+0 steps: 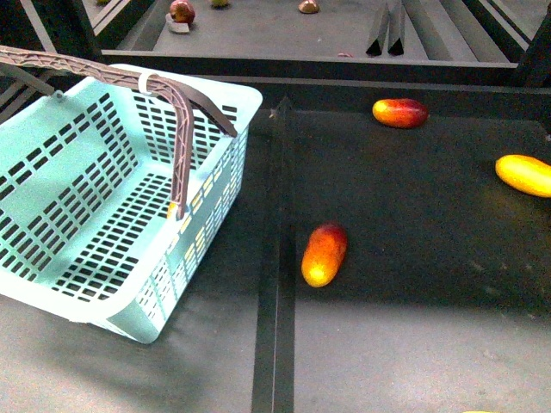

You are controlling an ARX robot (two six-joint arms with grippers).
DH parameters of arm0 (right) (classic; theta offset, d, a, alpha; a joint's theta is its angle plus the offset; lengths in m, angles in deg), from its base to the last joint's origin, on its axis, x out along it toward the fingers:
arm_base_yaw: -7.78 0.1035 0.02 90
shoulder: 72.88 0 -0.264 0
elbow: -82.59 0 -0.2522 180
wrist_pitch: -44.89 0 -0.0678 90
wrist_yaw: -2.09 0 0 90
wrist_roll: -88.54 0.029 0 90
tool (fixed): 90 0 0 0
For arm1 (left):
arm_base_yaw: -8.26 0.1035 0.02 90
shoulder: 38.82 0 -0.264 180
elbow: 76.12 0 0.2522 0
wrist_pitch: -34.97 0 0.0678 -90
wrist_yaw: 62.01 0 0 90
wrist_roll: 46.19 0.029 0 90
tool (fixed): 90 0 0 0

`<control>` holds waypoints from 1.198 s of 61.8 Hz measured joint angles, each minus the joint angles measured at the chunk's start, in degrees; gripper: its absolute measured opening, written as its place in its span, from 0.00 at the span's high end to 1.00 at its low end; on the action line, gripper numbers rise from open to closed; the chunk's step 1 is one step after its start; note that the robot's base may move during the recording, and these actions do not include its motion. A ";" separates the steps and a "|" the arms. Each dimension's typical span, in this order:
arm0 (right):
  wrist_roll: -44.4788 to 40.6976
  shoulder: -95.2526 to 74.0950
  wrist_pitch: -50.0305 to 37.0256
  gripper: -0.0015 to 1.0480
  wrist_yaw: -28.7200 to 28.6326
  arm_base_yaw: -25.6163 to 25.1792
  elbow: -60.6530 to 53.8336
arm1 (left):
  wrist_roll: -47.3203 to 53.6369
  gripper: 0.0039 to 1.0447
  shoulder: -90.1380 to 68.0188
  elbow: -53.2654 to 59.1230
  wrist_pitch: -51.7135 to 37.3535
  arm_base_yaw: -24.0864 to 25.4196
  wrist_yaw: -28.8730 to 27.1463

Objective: Pick lemon and mango into basket

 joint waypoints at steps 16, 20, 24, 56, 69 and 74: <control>0.00 0.00 0.00 0.08 0.02 0.00 0.00 | 0.00 0.97 0.33 -0.02 0.13 0.02 0.00; 0.02 0.00 0.00 0.08 0.00 0.00 0.00 | 0.00 0.97 0.33 0.00 0.15 0.02 0.00; 0.00 0.00 0.00 0.08 0.02 0.00 0.00 | 0.00 0.97 0.33 0.00 0.15 0.02 0.00; 0.00 0.00 0.00 0.08 0.02 0.00 0.00 | 0.00 0.40 0.33 0.00 0.15 0.02 0.00; 0.02 0.00 0.00 0.08 0.02 0.00 0.00 | 0.11 0.05 0.33 -0.02 0.15 0.02 0.00; 0.02 0.00 0.00 0.08 0.02 0.00 0.00 | 0.11 0.07 0.33 0.00 0.15 0.02 0.00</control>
